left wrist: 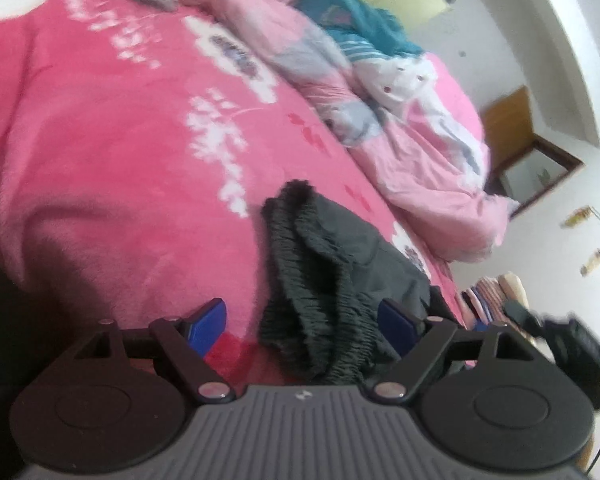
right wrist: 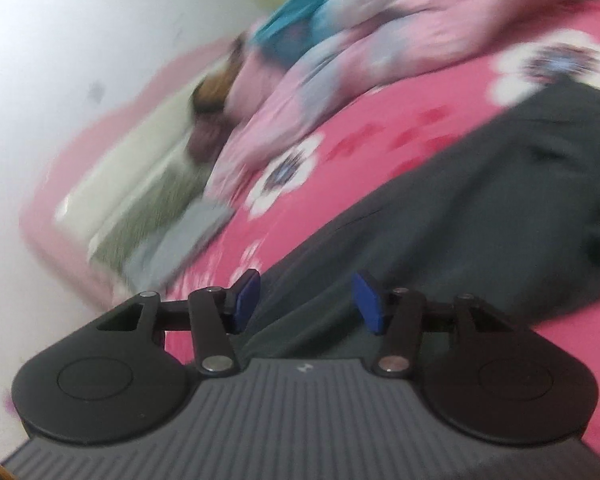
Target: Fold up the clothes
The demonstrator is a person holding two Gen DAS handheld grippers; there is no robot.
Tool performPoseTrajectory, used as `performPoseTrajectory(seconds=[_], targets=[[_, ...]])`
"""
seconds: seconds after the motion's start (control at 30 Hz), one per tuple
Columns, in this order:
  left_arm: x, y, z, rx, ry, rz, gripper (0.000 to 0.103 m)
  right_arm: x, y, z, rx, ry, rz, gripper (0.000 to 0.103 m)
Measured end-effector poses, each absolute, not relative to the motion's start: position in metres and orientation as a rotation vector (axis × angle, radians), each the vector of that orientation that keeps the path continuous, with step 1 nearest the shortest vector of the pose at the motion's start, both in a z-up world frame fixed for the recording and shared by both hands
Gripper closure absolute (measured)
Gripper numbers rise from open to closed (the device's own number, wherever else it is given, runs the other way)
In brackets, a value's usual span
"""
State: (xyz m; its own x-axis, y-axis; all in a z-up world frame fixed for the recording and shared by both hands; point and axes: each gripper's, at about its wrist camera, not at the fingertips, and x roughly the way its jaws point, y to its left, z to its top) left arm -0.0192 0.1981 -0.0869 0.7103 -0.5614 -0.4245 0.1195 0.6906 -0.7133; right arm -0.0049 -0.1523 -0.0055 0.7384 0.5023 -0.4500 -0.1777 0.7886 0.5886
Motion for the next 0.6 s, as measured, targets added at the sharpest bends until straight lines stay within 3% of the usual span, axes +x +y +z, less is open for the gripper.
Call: performPoseTrajectory(seconds=[0.27, 0.6], targets=[[-0.023, 0.166, -0.072, -0.587, 0.574, -0.559, 0.019, 0.032, -0.070, -0.004, 0.367, 0.734, 0.454, 0.042], [-0.014, 0.185, -0.087, -0.669, 0.675, -0.477, 0.020, 0.005, -0.134, -0.029, 0.578, 0.804, 0.260, 0.042]])
